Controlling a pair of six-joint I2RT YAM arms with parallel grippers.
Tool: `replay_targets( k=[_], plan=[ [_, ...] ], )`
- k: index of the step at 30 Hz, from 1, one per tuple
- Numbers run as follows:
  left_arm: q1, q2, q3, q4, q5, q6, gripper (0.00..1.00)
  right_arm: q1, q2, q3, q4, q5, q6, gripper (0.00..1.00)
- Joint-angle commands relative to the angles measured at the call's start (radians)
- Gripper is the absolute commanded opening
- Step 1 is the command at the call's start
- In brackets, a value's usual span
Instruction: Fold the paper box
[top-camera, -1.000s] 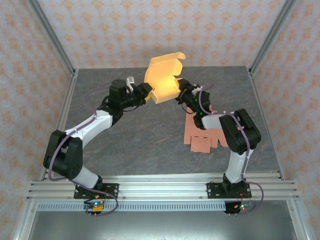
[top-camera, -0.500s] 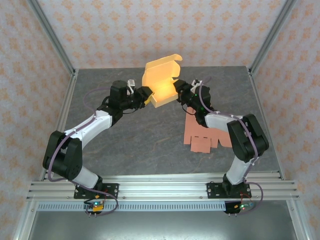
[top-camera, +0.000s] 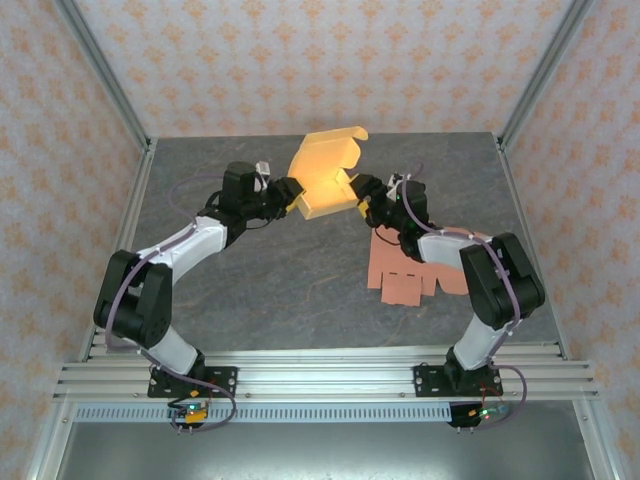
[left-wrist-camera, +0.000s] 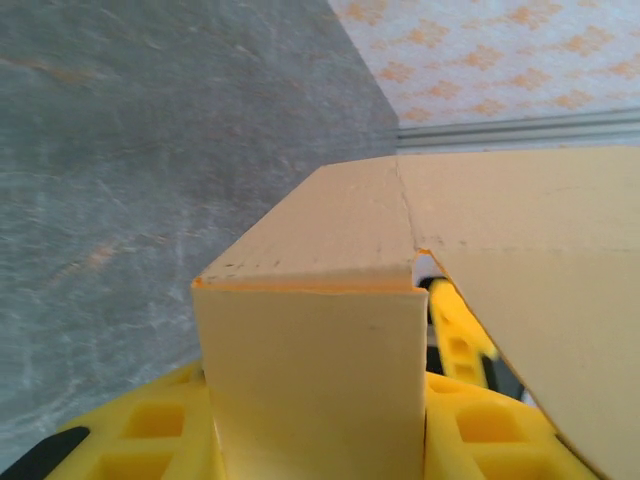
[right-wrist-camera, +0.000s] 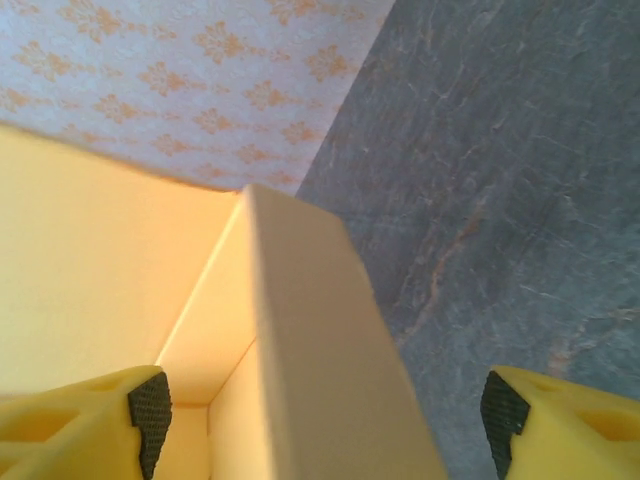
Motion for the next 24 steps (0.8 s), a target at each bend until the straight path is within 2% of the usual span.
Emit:
replay_targets(
  k=[1,3,8,13,17,19,21,24],
  plan=[
    [0.01,0.056,0.056,-0.029,0.033,0.075,0.2,-0.019,-0.048,-0.022,-0.024,-0.089,-0.075,0.91],
    [0.012,0.084,0.061,-0.047,0.035,0.092,0.2,-0.032,-0.051,-0.015,-0.077,-0.138,-0.125,0.97],
    [0.028,0.144,0.108,-0.168,0.043,0.218,0.23,-0.056,-0.09,0.001,-0.266,-0.124,-0.314,0.93],
    [0.066,0.244,0.227,-0.413,0.127,0.457,0.28,-0.061,-0.126,0.108,-0.558,-0.026,-0.585,0.85],
    [0.071,0.359,0.342,-0.582,0.114,0.643,0.32,-0.08,-0.136,0.127,-0.564,0.008,-0.603,0.84],
    [0.081,0.397,0.372,-0.608,0.114,0.663,0.42,-0.097,-0.151,0.108,-0.521,0.023,-0.564,0.84],
    [0.092,0.408,0.38,-0.606,0.126,0.66,0.58,-0.115,-0.17,0.088,-0.478,0.022,-0.52,0.84],
    [0.106,0.379,0.371,-0.607,0.118,0.675,0.66,-0.145,-0.177,0.124,-0.532,-0.01,-0.497,0.85]
  ],
)
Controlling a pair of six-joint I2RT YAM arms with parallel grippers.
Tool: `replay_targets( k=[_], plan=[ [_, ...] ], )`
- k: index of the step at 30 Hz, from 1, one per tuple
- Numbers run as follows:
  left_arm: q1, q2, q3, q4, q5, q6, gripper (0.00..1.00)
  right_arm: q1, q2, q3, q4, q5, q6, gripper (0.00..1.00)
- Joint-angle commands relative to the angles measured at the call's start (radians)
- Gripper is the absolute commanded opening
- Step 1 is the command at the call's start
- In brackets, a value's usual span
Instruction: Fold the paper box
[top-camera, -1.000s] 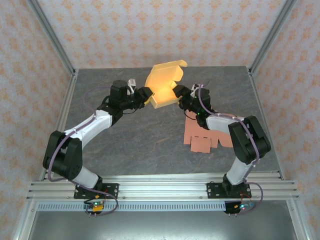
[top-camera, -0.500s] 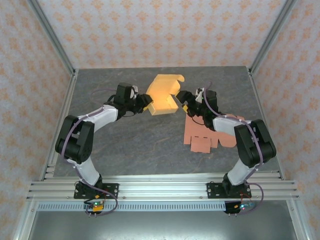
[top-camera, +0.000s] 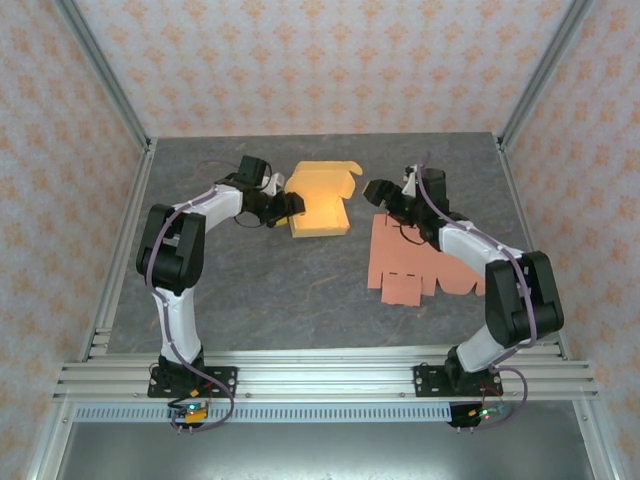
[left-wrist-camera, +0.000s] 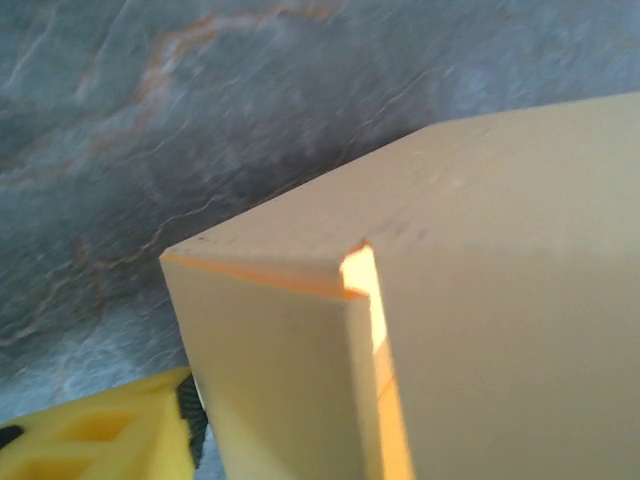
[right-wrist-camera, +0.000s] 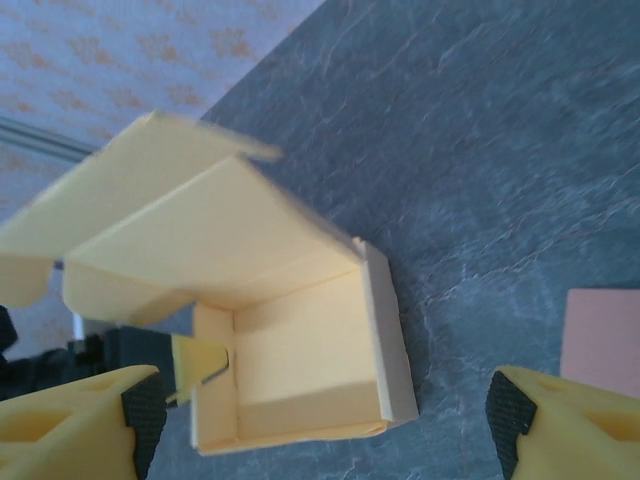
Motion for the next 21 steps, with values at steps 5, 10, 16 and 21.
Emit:
replay_targets(
  k=[5,10,16,21],
  plan=[
    [0.046,-0.154,-0.037,-0.109,0.005,0.074,0.73,-0.076,-0.014,0.129,-0.145,-0.088,0.104,0.87],
    [0.049,-0.295,-0.111,-0.116,-0.023,0.076,0.78,-0.078,0.088,0.294,-0.297,-0.169,0.145,0.88],
    [0.05,-0.388,-0.134,-0.044,-0.188,0.078,0.79,-0.075,0.25,0.483,-0.391,-0.219,0.166,0.88],
    [0.046,-0.319,-0.06,0.015,-0.137,-0.026,0.79,-0.041,0.38,0.591,-0.367,-0.264,0.297,0.9]
  ],
)
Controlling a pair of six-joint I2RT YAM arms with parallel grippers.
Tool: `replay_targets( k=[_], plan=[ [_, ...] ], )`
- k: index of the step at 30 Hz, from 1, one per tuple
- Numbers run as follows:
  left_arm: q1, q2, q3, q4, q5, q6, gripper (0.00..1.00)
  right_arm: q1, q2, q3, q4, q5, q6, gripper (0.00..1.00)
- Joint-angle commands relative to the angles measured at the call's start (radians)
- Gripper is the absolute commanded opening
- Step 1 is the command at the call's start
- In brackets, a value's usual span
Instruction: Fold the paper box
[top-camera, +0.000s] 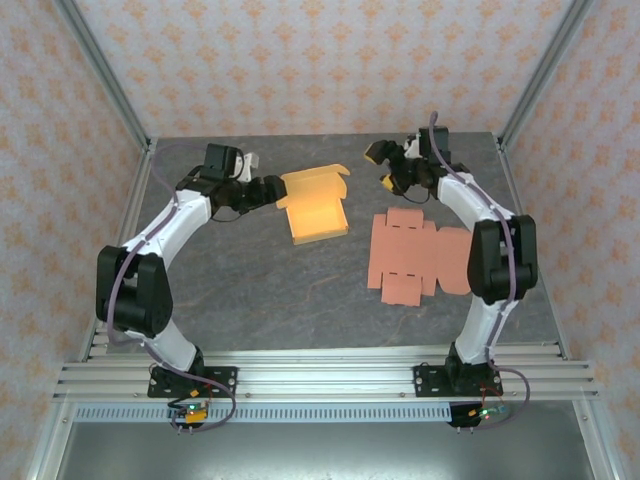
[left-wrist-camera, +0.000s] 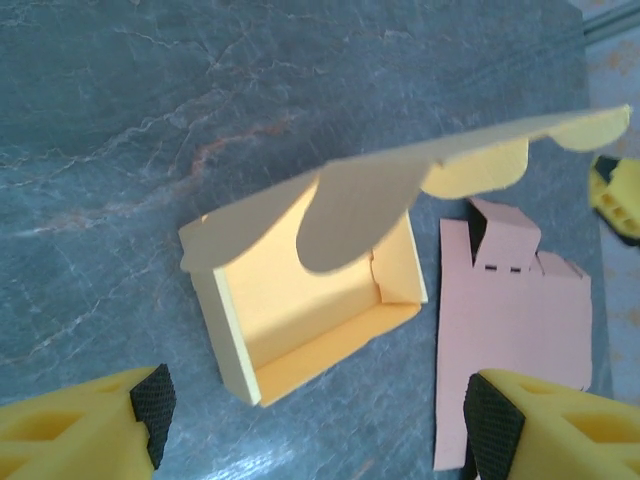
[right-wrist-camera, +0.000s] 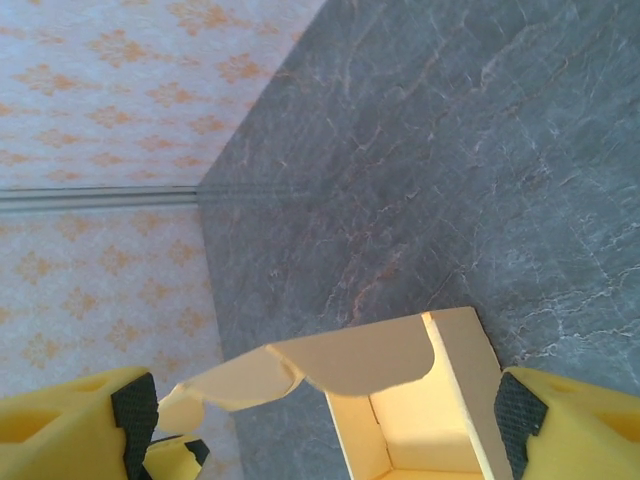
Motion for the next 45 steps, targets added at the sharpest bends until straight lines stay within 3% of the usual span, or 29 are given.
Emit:
replay_targets(
  k=[1,4,11,14,18,23,28,36,42,45],
  plan=[
    [-0.004,0.028,0.014,0.095,-0.018,-0.074,0.79,0.031,0.056,0.062,-0.016,-0.059,0.127,0.91],
    [-0.006,0.032,0.007,0.114,-0.06,-0.067,0.79,0.041,0.106,0.126,-0.026,-0.071,0.146,0.92],
    [-0.056,0.125,0.074,0.14,-0.017,-0.114,0.75,0.101,0.165,0.136,0.082,-0.121,0.281,0.9],
    [-0.074,0.139,0.087,0.142,-0.039,-0.112,0.7,0.129,0.153,0.094,0.157,-0.11,0.339,0.89],
    [-0.077,0.159,0.094,0.151,-0.047,-0.12,0.56,0.15,0.144,0.078,0.166,-0.104,0.346,0.86],
    [-0.086,0.143,0.061,0.212,-0.028,-0.186,0.52,0.172,0.119,0.008,0.247,-0.08,0.407,0.81],
    [-0.092,0.149,0.037,0.201,-0.04,-0.177,0.5,0.175,0.093,-0.038,0.187,-0.036,0.333,0.78],
    [-0.107,0.106,-0.143,0.296,-0.036,-0.199,0.49,0.177,0.032,-0.165,0.143,-0.015,0.237,0.7],
    [-0.106,0.069,-0.196,0.316,0.013,-0.219,0.49,0.176,-0.001,-0.169,0.015,0.061,0.131,0.73],
    [-0.092,-0.026,-0.185,0.267,0.015,-0.2,0.58,0.177,-0.021,-0.153,-0.01,0.06,0.131,0.77]
  ],
)
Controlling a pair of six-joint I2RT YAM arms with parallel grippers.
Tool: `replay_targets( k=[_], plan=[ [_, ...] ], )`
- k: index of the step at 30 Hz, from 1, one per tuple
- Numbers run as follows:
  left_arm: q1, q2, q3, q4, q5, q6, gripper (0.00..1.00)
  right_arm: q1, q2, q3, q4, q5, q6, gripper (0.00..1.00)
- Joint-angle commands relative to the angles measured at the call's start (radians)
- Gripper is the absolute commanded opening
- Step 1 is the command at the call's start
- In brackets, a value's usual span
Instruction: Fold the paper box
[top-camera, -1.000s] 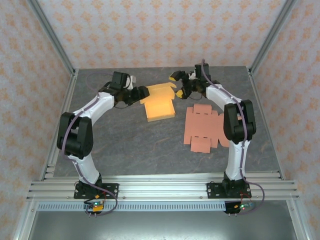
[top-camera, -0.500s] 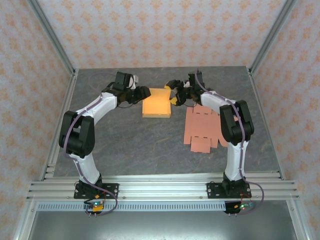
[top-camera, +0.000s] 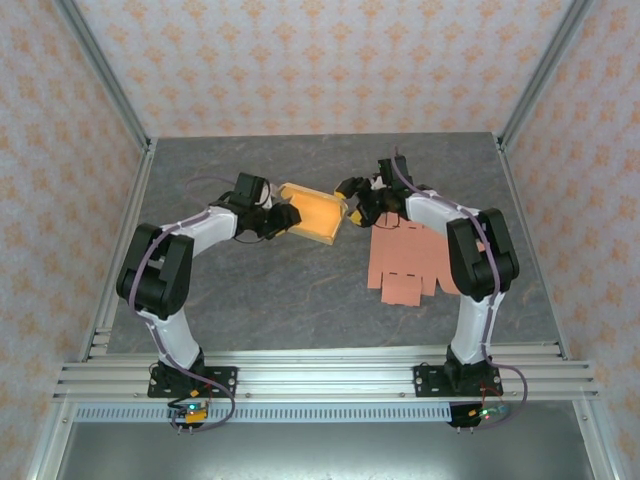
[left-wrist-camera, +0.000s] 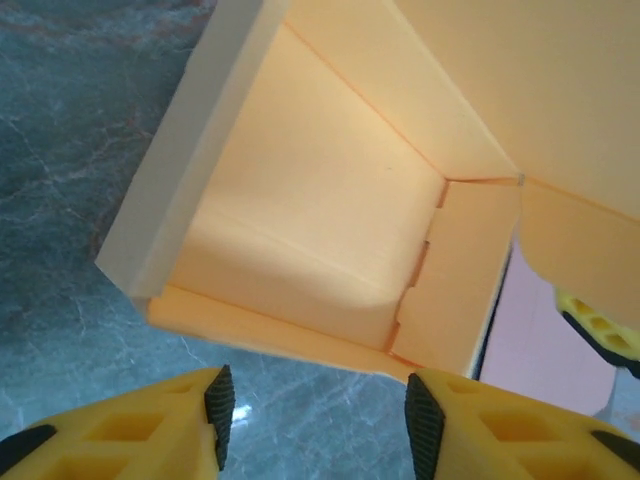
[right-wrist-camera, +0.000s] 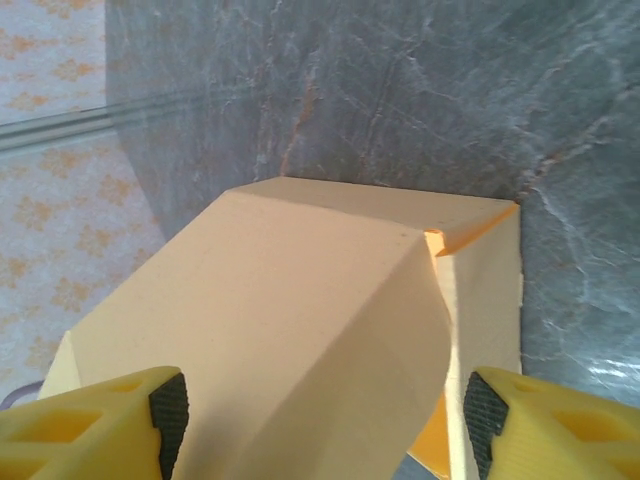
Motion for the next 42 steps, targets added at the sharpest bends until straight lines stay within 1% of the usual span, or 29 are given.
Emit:
replay_targets(
  k=[1,2,4,6,8,9,10,12,13,15,17,20,24,27,31,35,39,42],
  plan=[
    [0.021,-0.166,0.034,-0.03,0.02,0.027,0.64,0.004,-0.06,0.025,-0.097,0.04,-0.044,0.8],
    [0.033,-0.195,0.062,-0.083,0.007,0.058,0.7,0.003,-0.066,0.041,-0.129,0.049,-0.043,0.83],
    [0.054,-0.239,0.12,-0.18,-0.034,0.129,0.76,-0.003,-0.076,0.066,-0.184,0.069,-0.038,0.87],
    [0.071,-0.265,0.163,-0.233,-0.093,0.206,0.84,-0.015,-0.078,0.095,-0.246,0.074,-0.008,0.91],
    [0.091,-0.256,0.19,-0.253,-0.156,0.233,1.0,-0.024,-0.073,0.103,-0.237,0.029,0.058,0.93],
    [0.108,-0.235,0.203,-0.24,-0.136,0.22,1.0,-0.026,-0.071,0.099,-0.223,0.007,0.112,0.93],
    [0.127,-0.202,0.224,-0.22,-0.107,0.175,1.0,-0.025,-0.069,0.088,-0.184,-0.023,0.183,0.93],
    [0.147,-0.126,0.278,-0.203,-0.077,0.035,1.0,-0.022,-0.071,0.048,-0.08,-0.066,0.325,0.93],
    [0.149,-0.076,0.317,-0.216,-0.066,-0.026,1.0,-0.019,-0.077,0.023,-0.013,-0.067,0.39,0.94],
    [0.149,0.018,0.409,-0.258,-0.032,-0.127,0.99,-0.019,-0.09,-0.006,0.059,-0.055,0.466,0.93],
    [0.147,0.096,0.463,-0.248,0.01,-0.21,0.95,-0.018,-0.082,0.005,0.061,-0.039,0.476,0.93],
    [0.138,0.166,0.469,-0.155,0.047,-0.297,0.82,-0.014,-0.055,0.029,0.078,-0.045,0.501,0.92],
    [0.113,0.175,0.466,-0.112,0.073,-0.334,0.75,-0.006,-0.026,0.044,0.114,-0.049,0.538,0.9],
    [0.091,0.17,0.43,-0.054,0.1,-0.377,0.64,-0.003,-0.019,0.039,0.124,-0.036,0.548,0.88],
    [0.066,0.184,0.391,-0.004,0.125,-0.417,0.53,0.006,-0.008,0.035,0.151,-0.038,0.568,0.87],
    [0.059,0.168,0.35,0.03,0.129,-0.432,0.49,0.014,-0.002,0.028,0.167,-0.028,0.582,0.85],
    [0.059,0.158,0.337,0.009,0.14,-0.404,0.46,0.015,0.002,0.018,0.168,-0.016,0.573,0.83],
    [0.057,0.145,0.289,0.031,0.138,-0.396,0.43,0.015,0.004,0.004,0.144,-0.014,0.542,0.82]
  ],
)
